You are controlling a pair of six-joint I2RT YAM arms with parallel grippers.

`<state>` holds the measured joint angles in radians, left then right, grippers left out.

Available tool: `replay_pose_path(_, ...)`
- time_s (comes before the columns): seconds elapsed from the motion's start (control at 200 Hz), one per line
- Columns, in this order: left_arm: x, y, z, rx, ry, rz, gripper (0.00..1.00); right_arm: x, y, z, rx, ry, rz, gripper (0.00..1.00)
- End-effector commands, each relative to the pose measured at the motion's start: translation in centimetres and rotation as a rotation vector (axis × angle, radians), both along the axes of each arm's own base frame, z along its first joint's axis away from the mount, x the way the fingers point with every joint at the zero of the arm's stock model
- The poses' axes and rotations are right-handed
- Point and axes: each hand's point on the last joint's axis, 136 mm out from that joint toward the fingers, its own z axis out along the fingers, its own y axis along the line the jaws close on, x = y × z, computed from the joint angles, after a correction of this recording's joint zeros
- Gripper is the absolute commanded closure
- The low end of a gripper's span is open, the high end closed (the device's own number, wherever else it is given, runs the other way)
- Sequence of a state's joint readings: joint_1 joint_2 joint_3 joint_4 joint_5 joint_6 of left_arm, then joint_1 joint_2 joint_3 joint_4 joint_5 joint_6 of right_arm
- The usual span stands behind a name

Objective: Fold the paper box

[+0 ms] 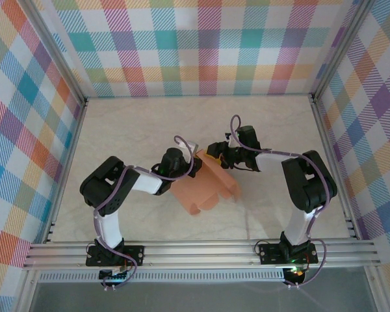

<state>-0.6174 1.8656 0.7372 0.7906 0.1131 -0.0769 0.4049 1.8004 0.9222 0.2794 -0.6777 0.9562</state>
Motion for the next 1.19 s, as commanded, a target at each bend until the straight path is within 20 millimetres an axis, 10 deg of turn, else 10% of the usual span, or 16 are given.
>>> replay_pose_path(0.0, -0.1, -0.1, 0.4, -0.019, -0.035, -0.061, 0.75, -0.5, 0.0, -1.0, 0.0, 0.045, 0.027, 0.48)
replay_pose_path(0.44, -0.5, 0.0, -0.1, 0.014, -0.033, -0.135, 1.0, -0.2, 0.3, -1.0, 0.019, 0.055, 0.039, 0.49)
replay_pose_path(1.19, 1.4, 1.1, 0.0, 0.036, 0.001, 0.073, 1.0, -2.6, 5.2, -0.5, 0.006, 0.105, -0.088, 0.62)
